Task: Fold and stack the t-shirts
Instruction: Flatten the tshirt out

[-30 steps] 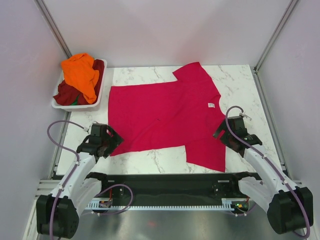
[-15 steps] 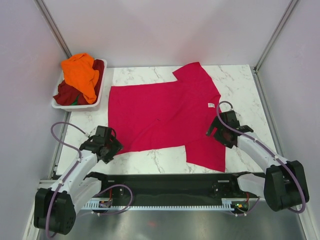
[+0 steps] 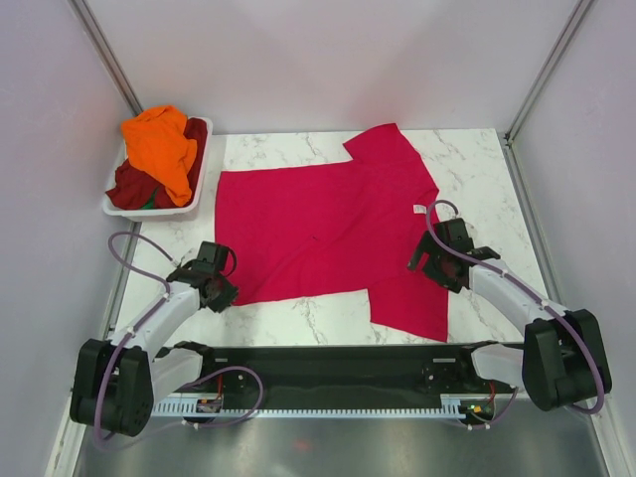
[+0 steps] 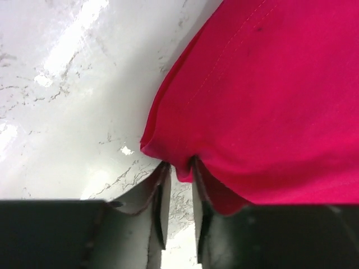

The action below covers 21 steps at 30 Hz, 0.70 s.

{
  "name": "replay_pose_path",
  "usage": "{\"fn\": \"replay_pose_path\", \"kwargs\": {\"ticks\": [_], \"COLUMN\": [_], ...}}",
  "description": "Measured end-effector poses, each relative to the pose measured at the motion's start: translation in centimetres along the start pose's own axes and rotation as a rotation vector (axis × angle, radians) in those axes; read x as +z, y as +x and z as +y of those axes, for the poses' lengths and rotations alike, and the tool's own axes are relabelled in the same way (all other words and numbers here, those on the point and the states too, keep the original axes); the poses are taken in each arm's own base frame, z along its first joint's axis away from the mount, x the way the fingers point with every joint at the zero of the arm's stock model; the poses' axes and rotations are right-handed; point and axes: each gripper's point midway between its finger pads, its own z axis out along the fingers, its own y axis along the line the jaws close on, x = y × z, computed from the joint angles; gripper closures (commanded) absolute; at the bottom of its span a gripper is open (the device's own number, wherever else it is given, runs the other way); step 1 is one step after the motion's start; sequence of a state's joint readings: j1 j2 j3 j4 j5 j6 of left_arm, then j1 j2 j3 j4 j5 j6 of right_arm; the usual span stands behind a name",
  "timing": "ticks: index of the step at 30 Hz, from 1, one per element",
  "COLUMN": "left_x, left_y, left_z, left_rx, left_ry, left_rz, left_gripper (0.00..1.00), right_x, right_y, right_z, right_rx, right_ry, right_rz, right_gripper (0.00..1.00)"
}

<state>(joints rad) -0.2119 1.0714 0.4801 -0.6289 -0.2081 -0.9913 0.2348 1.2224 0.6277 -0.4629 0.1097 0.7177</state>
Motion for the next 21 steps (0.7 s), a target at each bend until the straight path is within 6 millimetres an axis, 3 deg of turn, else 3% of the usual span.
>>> {"fn": "replay_pose_path", "kwargs": {"ticks": [3,4,9,15,21], "left_x": [0.1,0.1,0.2,0.2,0.1], "left_y": [-0.2,-0.3,-0.4,-0.8,-1.0], "left_z": [-0.2,-0.3,-0.6,-1.2,-1.4], "left_rx": [0.001,0.003,0.007,0.018,0.023], "left_ry": [0.006,0.008,0.024,0.052,0.07], "left_rz": [-0.008,-0.01,-0.015,-0.035,-0.048], "left_gripper": [0.95,0.98,0.98,0.98,0.98], "right_x": [0.0,0.1,0.2,-1.5,-3.2], "right_y": [0.0,-0.1,0.5,0.9,4.5], "right_z": [-0.1,-0.1,-1.9,-4.3,-3.6], "right_rx": [0.002,0.005,0.033,0.08,0.119], "right_ry": [0.001,0.002,0.046,0.132,0.068], "right_rz": [-0.001,-0.001,0.007,0.002,0.165], "right_gripper": [0.02,0.02,0.02,0.05,0.08]}}
